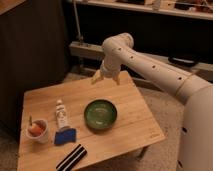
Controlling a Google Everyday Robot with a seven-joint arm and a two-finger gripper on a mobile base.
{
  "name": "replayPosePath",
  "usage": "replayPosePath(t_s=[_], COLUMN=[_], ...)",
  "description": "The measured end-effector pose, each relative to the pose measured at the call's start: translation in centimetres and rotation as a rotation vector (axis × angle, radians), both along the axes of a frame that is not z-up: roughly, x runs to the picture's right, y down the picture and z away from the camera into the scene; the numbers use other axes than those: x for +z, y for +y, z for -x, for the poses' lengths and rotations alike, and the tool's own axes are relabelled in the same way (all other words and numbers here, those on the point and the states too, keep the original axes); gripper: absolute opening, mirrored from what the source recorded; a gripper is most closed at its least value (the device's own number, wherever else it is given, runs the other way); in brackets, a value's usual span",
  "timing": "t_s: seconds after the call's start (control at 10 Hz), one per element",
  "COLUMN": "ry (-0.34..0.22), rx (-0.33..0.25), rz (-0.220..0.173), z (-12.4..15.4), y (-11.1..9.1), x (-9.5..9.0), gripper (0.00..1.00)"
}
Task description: Stand the bottle upright
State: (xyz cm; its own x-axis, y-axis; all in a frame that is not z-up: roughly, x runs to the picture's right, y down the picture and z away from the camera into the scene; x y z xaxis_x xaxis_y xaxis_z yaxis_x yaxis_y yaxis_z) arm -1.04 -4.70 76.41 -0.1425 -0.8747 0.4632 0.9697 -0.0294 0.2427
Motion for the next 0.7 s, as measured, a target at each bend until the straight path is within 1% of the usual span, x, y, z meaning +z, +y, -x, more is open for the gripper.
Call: replayPosePath(t_s=[0.1,0.3,0.4,0.6,0.7], ry=[-0.019,-0.069,-0.090,-0.119,-0.136], rx=[-0.030,-0.115,-0.147,-0.203,-0.233], rz=[-0.015,-0.048,-0.052,-0.045,-0.034], z=[1.4,6.0,8.2,12.4,14.9], y=[-0.4,-1.1,-1.3,-1.6,-1.3], x=[-0.1,-0.3,-0.2,0.2,0.3], gripper=[0.80,0.80,0.80,0.80,0.80])
